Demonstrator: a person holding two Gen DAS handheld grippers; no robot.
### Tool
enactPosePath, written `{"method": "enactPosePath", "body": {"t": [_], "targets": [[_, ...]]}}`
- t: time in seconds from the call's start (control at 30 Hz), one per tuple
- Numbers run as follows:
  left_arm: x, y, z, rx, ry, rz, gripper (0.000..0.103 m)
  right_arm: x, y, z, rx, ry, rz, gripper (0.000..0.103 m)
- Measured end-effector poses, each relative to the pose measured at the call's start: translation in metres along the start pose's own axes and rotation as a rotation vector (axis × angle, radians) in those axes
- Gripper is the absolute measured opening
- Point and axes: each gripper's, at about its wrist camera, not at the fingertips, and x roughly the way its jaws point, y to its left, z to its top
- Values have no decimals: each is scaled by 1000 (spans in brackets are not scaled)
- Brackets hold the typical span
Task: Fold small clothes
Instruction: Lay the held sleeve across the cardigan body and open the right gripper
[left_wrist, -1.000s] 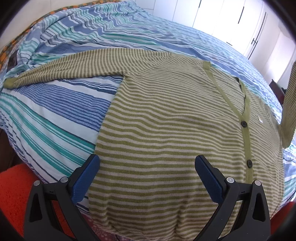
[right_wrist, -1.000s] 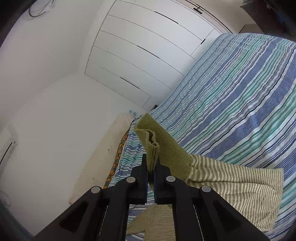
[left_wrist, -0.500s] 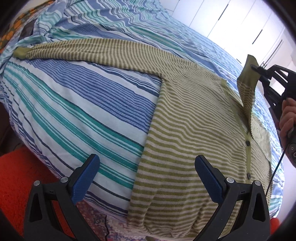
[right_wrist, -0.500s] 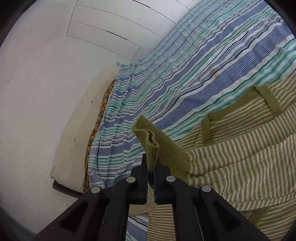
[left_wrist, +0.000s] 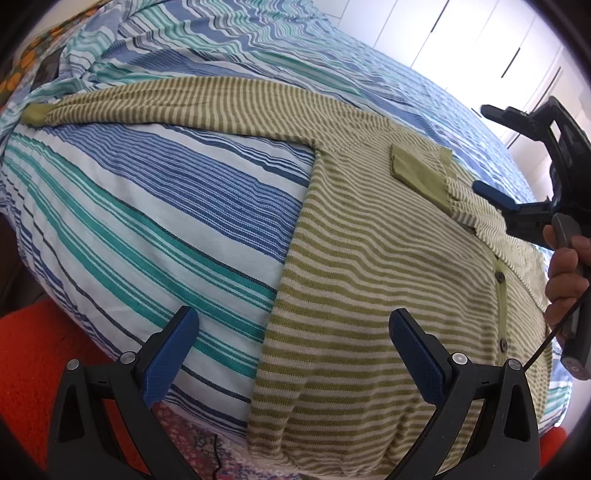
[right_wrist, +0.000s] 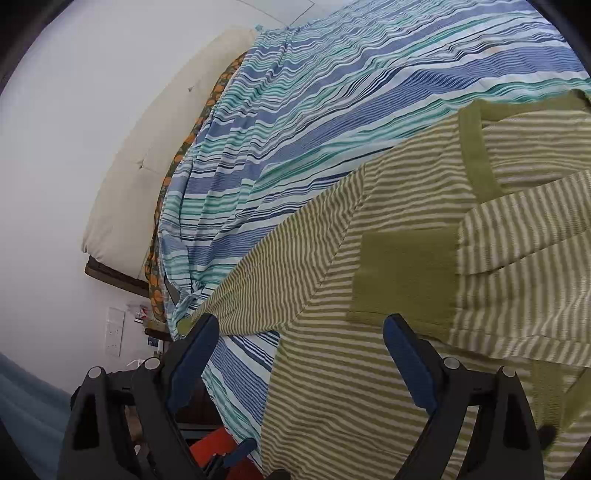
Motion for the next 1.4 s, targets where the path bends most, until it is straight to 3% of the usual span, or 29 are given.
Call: {"method": "enactPosePath", "body": {"t": [0.13, 0.2, 0.3, 0.37, 0.4, 0.57, 0.63, 0.8, 0.93, 0.97, 1.1, 1.23, 1.4], "targets": [[3, -1, 2, -4, 5, -5, 102, -83, -39, 24, -9, -169, -169, 91], [6, -4, 3, -2, 11, -6, 102, -104, -64, 37, 20, -173, -269, 91], [11, -9, 3, 18, 18, 8, 102, -105, -102, 39, 31, -26, -417, 91], [13, -12, 3, 29, 19, 16, 102, -88, -128, 25, 6, 121, -581, 91], [12, -12, 3, 32, 19, 17, 102, -84, -134, 18, -20, 139, -641, 89], [13, -13, 2, 53, 26, 13, 102, -121, -109, 22, -26, -69, -650, 88], [14, -14, 2, 60, 31, 15, 102, -126, -91, 32, -66, -111, -665, 88], [17, -17, 1, 84, 46, 21, 102, -78, -61, 43, -213, -17, -745, 88], [20, -21, -1, 115, 53, 37, 102, -20, -98, 29, -149, 183, -817, 89], [20, -21, -1, 117, 53, 37, 102, -16, -102, 25, -145, 178, -831, 91], [19, -19, 1, 109, 54, 25, 102, -36, -88, 25, -148, 53, -808, 91], [15, -16, 3, 80, 50, -3, 102, -77, -57, 15, -250, -101, -792, 91], [11, -17, 4, 76, 35, -21, 102, -130, -41, -35, -299, -210, -799, 91]]}}
